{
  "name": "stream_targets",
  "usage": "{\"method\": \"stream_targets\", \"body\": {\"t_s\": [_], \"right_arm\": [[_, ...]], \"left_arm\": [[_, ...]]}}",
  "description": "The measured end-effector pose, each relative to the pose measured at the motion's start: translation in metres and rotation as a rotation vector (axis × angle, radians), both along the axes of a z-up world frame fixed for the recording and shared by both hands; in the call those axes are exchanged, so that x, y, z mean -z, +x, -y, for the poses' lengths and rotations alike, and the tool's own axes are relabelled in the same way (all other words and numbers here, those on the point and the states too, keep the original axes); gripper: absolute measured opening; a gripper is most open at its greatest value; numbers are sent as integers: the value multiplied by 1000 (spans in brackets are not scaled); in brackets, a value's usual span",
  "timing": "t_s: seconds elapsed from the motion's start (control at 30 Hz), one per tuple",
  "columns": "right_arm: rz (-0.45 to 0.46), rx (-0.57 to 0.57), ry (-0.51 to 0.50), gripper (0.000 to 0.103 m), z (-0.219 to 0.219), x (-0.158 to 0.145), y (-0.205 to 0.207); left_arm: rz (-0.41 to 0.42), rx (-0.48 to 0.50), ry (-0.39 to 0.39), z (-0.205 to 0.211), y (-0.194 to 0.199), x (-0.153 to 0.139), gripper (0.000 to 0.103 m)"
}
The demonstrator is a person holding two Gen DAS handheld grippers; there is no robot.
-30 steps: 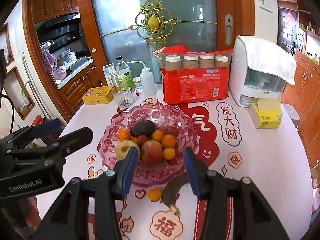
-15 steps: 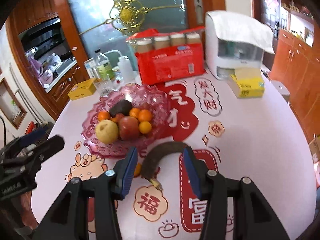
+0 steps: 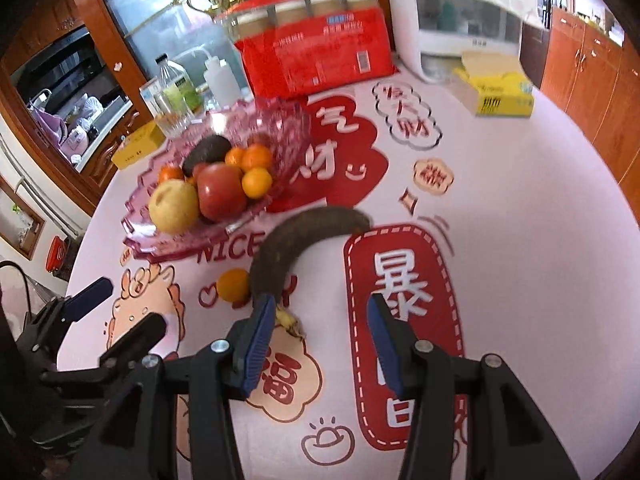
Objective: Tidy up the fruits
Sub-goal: 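Close the left gripper on the mandarin while the right gripper grasps the dark banana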
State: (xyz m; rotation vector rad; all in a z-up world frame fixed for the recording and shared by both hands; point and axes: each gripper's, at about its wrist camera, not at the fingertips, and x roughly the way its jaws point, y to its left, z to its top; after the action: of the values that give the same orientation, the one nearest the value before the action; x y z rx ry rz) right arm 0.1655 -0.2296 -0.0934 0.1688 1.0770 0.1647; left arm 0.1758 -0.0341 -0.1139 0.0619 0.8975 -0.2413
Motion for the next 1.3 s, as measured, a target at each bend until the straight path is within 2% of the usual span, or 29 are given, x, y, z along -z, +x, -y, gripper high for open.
{"method": "stream_targets", "body": {"t_s": [0.13,0.2,0.3,0.43,0.6,0.87,1.0,1.07,1.3], "right_arm": [[-20,-1,10,48,-1,15,5],[-24,0,15,48,0,22,10],[-30,0,23,48,0,30,16],[-44,1,42,48,-1,40,24],[-48,-11,59,48,-4,45,28],[-63,-23,69,48,-6,51,33],[-64,-26,72,48,-6,53,35],[-64,-28,74,48,-7,53,36],[-65,-37,88,48,-15,54,42]], "left_arm": [[-15,7,1,5,13,21,82],[-28,9,3,8,20,31,74],[-53,3,-1,11,31,46,68],[-63,2,-21,13,38,55,64],[-70,7,-34,16,46,61,56],[-56,31,-84,14,49,67,53],[-57,50,-114,8,49,68,34],[-43,53,-102,8,47,66,31],[-54,25,-95,-2,51,66,32]]}}
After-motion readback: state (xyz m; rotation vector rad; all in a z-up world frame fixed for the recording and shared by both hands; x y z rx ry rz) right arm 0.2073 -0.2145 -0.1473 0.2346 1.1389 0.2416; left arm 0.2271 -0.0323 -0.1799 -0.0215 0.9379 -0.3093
